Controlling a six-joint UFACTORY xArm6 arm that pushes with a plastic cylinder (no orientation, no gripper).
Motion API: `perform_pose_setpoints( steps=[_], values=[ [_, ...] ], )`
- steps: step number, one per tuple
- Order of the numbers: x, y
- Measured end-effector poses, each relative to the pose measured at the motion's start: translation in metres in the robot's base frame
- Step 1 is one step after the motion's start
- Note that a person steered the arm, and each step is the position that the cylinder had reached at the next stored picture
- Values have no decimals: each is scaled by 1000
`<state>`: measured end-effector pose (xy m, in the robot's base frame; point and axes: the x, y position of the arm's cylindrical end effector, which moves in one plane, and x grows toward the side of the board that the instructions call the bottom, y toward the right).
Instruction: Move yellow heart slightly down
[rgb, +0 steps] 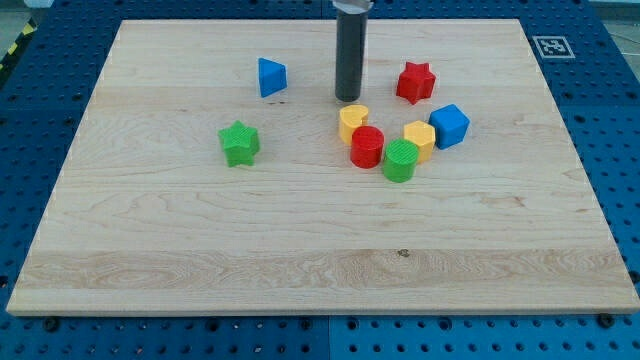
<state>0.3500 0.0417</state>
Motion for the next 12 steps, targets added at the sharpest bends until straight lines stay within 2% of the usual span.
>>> perform_pose_setpoints(
  steps=[2, 3, 6, 8, 11, 12],
  values=[
    [22, 44],
    [38, 41],
    [39, 31],
    [25, -8],
    [4, -38],
    [16, -39]
  ],
)
